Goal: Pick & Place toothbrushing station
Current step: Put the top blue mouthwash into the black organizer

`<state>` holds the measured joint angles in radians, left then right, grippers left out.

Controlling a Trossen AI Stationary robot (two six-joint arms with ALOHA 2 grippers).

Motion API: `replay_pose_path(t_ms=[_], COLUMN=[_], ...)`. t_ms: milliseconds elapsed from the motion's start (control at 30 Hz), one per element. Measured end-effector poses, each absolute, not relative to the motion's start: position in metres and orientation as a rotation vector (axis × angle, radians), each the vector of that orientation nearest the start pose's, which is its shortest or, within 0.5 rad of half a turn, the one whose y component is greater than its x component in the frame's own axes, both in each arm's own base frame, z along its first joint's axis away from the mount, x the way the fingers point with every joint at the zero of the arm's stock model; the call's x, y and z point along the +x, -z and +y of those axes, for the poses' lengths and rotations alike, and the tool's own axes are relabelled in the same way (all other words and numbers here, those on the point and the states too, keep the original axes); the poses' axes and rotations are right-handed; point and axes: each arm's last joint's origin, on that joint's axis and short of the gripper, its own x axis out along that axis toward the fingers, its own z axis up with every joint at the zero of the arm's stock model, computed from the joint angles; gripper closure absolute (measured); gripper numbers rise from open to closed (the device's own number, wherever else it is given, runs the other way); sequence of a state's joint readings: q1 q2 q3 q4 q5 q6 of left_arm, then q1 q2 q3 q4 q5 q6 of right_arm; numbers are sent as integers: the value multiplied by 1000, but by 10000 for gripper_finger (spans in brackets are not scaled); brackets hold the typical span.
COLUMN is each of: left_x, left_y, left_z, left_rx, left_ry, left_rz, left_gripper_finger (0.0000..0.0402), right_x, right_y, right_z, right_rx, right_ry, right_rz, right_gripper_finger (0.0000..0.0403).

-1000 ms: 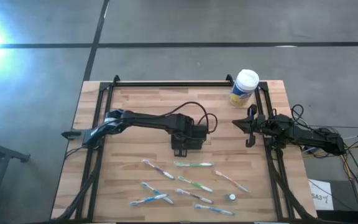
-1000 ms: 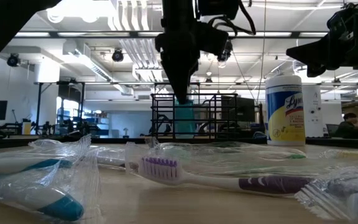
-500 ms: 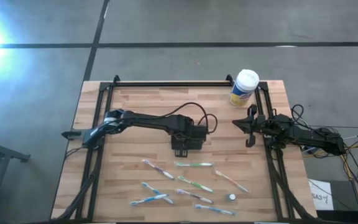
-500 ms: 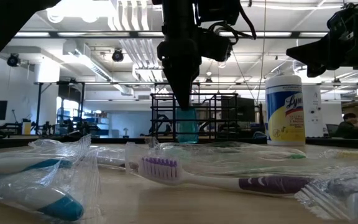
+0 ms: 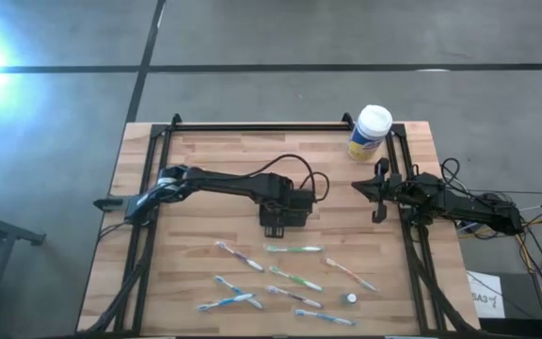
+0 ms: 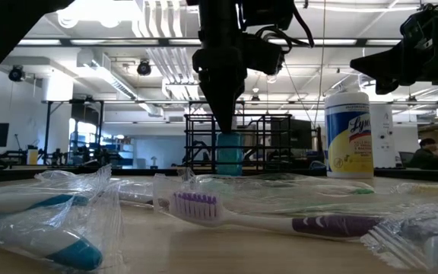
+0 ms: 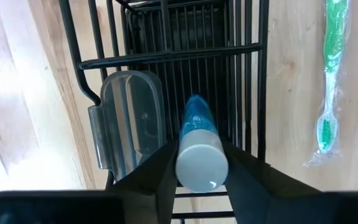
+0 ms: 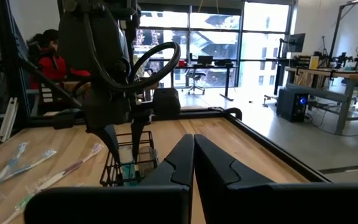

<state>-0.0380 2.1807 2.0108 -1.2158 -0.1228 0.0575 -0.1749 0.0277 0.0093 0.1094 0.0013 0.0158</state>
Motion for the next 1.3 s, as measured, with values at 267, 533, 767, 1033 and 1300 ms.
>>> replay_pose_path(t_ms=[267,533,767,1033,1300], left_x=[442,440,439,438,439], left_y=[-258,-263,-258,-245,-239], left_z=[-13,-13,-13,-10,-6], left_rx=[165,151,133,140,111], left_ry=[-25,-24,-12,6,80], left_rz=[1346,1353,1357,1367,1359], left_gripper_finger=[254,232,248,244,227], right_x=[97,97,97,97,97], right_y=[-175,-175,-175,-175,-175], right_z=[-17,-17,-17,-17,-17], right_rx=[11,11,11,11,7], right_ry=[175,175,175,176,175], right_rz=[-92,-92,-93,-92,-93], right_gripper_finger=[394,394,394,394,394])
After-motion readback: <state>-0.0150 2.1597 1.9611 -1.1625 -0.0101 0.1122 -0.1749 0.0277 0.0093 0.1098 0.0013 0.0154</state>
